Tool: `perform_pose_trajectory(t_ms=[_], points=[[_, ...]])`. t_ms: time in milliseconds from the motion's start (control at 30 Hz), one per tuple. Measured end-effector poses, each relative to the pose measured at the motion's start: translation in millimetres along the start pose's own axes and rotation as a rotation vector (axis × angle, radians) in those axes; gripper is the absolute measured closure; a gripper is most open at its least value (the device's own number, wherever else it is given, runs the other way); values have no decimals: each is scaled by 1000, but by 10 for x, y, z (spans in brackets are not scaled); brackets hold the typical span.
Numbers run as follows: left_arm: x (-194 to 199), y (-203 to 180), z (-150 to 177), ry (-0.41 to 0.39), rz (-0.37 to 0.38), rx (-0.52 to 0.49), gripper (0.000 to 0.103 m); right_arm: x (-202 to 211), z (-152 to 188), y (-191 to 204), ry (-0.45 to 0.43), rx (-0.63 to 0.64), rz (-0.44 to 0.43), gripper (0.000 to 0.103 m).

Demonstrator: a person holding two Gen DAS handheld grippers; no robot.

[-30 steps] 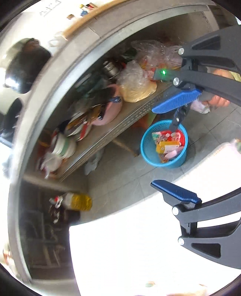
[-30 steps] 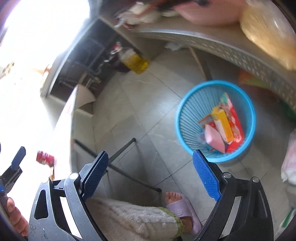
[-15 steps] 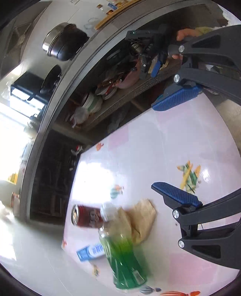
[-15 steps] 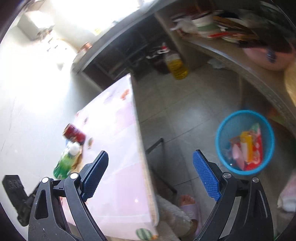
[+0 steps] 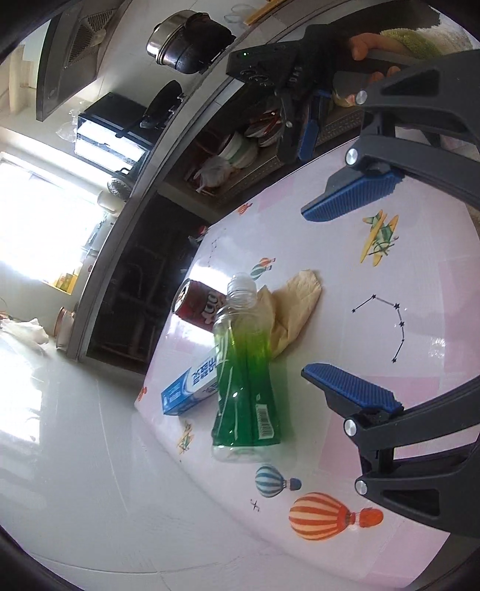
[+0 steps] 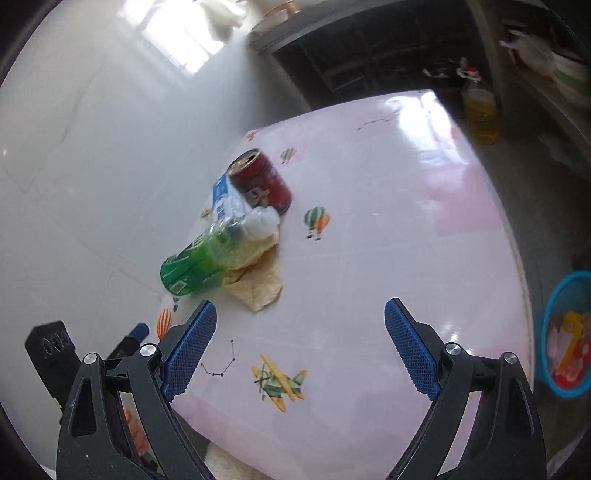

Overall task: Collect trash
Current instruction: 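Bring both tools back over the table toward the green bottle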

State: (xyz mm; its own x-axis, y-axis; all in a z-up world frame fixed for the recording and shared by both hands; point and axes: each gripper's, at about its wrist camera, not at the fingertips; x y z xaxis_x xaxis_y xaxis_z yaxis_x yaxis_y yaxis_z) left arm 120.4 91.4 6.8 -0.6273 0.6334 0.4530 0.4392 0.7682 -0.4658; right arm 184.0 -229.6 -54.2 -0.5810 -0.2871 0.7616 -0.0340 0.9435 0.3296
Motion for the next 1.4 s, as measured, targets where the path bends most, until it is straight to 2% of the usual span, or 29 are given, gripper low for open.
perform_pose_trajectory(t_ms=[200,333,433,500,567,633,700,833,900,933,967,1000,1400], points=[[72,127,-267,-64,-24,-38,26,-519,-113,711,21,225,61,15],[-44,250,-473,-53,-44,-84,26,-901,-168,1000,22,344,125,18],[-197,337,-581,-10,-53,-122,26,-1098,-183,1141,17,408,190,27],[-351,371,-643,57,-34,-177,26,-1182,-179,1210,10,438,214,32],[-489,393,-696,90,-67,-232,25,-1233,-167,1253,7,462,233,37],[-644,434,-760,140,-69,-293,21,-1281,-156,1265,11,471,247,43],[-785,493,-822,170,-105,-326,20,-1309,-145,1241,24,467,251,54],[-942,637,-890,211,-114,-292,20,-1296,-112,1170,27,446,243,66],[-963,697,-901,214,-96,-254,20,-1298,-128,1153,31,433,239,85],[-962,710,-895,215,-96,-238,20,-1310,-151,1150,41,421,231,89],[-965,721,-886,215,-99,-227,20,-1299,-155,1121,53,411,220,99],[-954,715,-869,213,-99,-222,20,-1285,-153,1090,67,397,201,102],[-849,544,-621,241,-89,-224,20,-817,280,822,148,330,95,103]])
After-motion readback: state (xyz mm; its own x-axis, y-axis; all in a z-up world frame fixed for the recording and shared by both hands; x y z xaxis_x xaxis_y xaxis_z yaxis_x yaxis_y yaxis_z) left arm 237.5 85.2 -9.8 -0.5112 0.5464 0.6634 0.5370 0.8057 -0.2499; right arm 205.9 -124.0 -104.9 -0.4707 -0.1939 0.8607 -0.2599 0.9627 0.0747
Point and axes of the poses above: each gripper's, at about its wrist camera, not at the fingertips, and x roughly against the way its jaws point, y to its left, z to its underside, and after that the axes turned 12 degrees about z, right-handed
